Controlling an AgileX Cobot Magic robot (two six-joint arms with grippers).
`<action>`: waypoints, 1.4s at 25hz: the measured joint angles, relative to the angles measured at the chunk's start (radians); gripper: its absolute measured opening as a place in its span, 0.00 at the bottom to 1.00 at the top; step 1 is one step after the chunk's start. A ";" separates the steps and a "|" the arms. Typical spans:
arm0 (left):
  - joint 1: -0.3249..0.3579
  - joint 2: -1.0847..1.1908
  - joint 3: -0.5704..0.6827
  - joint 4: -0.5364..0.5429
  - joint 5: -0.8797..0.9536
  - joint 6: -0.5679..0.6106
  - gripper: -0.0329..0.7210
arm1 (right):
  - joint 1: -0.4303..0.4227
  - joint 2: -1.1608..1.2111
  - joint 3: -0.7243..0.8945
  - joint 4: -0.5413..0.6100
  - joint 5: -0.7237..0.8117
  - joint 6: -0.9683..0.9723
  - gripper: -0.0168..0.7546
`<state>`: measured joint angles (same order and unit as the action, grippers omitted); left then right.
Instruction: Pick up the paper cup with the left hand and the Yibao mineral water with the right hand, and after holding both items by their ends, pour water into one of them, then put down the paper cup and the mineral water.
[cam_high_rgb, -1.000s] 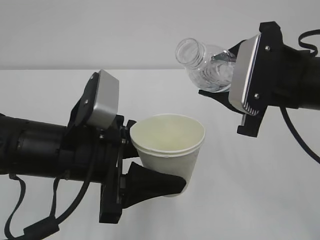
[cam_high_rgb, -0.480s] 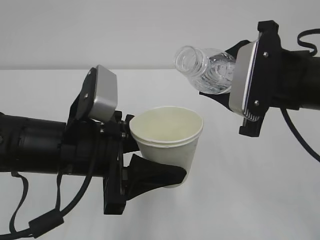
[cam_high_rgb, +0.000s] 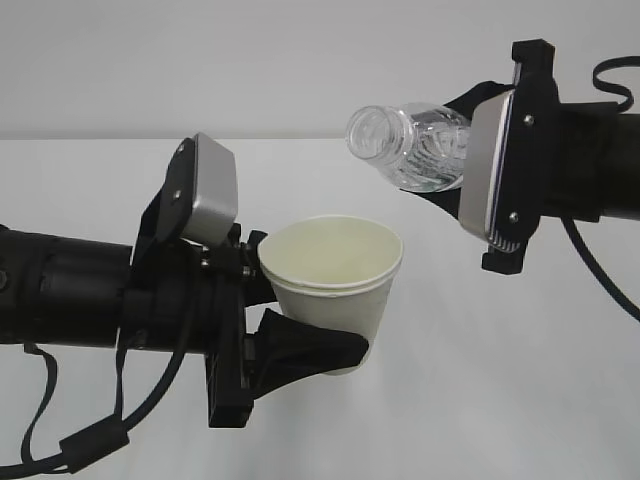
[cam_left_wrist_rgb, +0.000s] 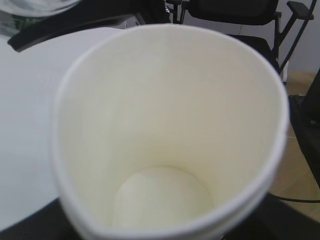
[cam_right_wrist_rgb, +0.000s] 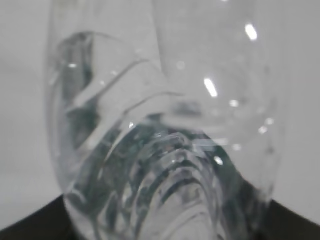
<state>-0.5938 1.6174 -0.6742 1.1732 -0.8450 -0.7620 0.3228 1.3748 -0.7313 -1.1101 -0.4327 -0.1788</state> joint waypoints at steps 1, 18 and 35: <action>0.000 0.000 0.000 0.000 0.000 0.000 0.62 | 0.000 0.000 0.000 0.000 0.000 -0.002 0.56; 0.000 0.010 0.000 0.000 -0.007 0.000 0.62 | 0.000 0.000 -0.002 0.000 0.000 -0.107 0.56; 0.000 0.010 0.000 0.015 -0.035 0.000 0.62 | 0.000 0.000 -0.002 0.000 0.000 -0.207 0.56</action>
<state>-0.5938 1.6274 -0.6742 1.1883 -0.8797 -0.7620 0.3228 1.3748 -0.7334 -1.1101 -0.4327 -0.3853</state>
